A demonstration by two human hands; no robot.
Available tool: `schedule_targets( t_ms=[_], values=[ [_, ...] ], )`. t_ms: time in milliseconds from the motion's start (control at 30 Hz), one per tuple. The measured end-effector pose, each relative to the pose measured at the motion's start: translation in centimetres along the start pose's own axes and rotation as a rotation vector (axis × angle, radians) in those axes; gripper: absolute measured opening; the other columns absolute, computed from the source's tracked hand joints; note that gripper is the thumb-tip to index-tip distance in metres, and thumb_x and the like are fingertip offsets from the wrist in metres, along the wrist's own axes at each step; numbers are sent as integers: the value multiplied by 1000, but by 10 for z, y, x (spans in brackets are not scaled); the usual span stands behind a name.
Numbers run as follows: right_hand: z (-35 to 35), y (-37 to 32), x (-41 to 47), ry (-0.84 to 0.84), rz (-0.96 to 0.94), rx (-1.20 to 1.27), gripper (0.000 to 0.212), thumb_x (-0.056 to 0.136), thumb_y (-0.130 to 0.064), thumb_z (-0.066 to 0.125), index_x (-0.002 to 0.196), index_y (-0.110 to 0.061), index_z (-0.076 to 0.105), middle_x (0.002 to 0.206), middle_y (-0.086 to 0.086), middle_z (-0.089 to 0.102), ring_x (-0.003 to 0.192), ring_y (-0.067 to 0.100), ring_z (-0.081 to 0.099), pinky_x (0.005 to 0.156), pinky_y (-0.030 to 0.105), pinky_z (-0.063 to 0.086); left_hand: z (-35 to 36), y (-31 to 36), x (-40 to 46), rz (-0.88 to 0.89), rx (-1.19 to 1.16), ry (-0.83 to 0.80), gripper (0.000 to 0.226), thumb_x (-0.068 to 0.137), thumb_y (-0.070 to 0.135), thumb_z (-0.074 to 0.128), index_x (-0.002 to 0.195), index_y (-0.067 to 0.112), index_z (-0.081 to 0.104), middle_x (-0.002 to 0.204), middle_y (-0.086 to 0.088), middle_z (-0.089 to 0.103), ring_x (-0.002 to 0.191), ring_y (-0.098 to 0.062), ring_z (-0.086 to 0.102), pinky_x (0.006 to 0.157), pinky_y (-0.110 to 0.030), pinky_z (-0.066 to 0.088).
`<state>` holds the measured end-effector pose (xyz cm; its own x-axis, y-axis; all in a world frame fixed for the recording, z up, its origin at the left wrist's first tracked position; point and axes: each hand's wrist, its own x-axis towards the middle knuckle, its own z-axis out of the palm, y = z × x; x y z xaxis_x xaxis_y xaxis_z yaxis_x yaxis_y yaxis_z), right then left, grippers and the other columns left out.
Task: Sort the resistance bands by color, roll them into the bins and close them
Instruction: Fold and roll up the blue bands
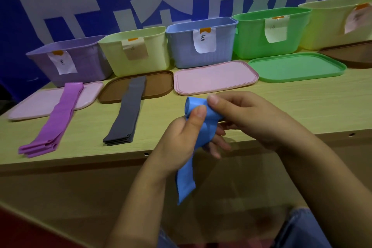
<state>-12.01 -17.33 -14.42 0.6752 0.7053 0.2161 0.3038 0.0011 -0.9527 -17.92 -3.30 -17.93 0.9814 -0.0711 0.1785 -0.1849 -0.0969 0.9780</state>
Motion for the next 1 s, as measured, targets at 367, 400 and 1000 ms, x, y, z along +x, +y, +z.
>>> schedule_targets(
  t_ms=[367, 400, 1000],
  values=[
    [6, -8, -13, 153, -91, -36, 25, 71, -41, 61, 86, -22, 67, 62, -7, 61, 51, 5, 55, 45, 22, 43, -4, -3, -2, -35, -582, -200, 62, 58, 63, 76, 106, 25, 73, 108, -4, 72, 99, -21, 68, 79, -38, 57],
    [6, -6, -12, 176, -98, -60, 26, 72, -42, 61, 86, -22, 67, 63, -3, 62, 51, 9, 54, 45, 25, 42, -5, -1, 0, -49, -580, -206, 63, 55, 64, 76, 105, 25, 74, 106, -5, 72, 97, -22, 69, 77, -36, 57],
    [4, 5, -6, 341, -233, -151, 22, 82, -30, 64, 96, -14, 67, 58, -15, 59, 50, 2, 54, 56, 17, 41, 9, -13, 13, 13, -558, -319, 72, 65, 76, 58, 92, 10, 67, 53, 2, 53, 42, -5, 43, 48, -20, 44]
  ],
)
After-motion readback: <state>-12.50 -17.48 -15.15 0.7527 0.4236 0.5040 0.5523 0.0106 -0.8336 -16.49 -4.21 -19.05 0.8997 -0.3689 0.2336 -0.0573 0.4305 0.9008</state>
